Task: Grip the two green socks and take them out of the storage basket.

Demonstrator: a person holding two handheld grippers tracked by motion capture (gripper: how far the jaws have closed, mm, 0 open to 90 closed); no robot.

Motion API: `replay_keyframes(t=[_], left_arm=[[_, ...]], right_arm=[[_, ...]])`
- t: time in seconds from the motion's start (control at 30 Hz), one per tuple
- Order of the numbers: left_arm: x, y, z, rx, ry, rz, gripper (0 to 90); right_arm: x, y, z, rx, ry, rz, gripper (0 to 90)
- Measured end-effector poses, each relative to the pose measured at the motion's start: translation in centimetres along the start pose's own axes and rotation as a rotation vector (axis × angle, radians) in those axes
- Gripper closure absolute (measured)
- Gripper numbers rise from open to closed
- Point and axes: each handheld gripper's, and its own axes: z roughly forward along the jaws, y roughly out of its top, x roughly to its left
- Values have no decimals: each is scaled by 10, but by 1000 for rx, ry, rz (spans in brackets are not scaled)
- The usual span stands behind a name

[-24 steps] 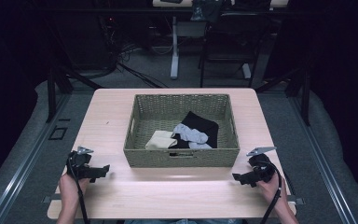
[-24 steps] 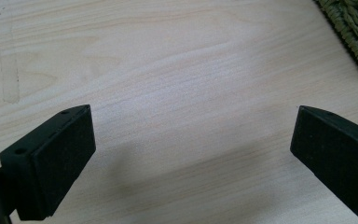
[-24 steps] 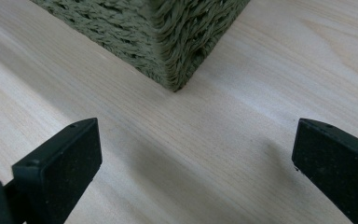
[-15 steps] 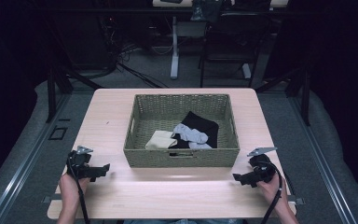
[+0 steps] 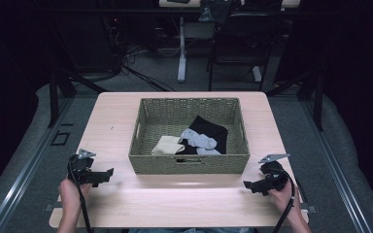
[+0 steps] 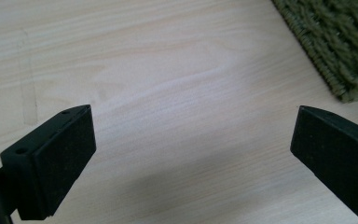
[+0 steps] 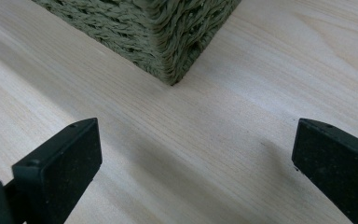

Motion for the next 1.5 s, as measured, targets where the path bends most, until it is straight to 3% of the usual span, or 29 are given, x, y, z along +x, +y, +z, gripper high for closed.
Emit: replay_keyframes(t=[0.4, 0.77, 0.97, 1.27, 1.5], left_arm=[[-19, 24, -25, -73, -35, 31, 0], [-20, 48, -42, -97, -65, 31, 0], [-25, 70, -47, -99, -87, 57, 0], [-44, 108, -45, -103, -111, 124, 0], [-61, 136, -30, -82, -167, 169, 0]], right_arm=[[0, -1, 1, 1, 0, 2, 8], [-2, -2, 3, 11, -7, 13, 8], [-2, -2, 3, 11, -5, 14, 8], [-2, -2, 3, 12, -9, 11, 8], [-2, -2, 2, 16, -12, 4, 8]])
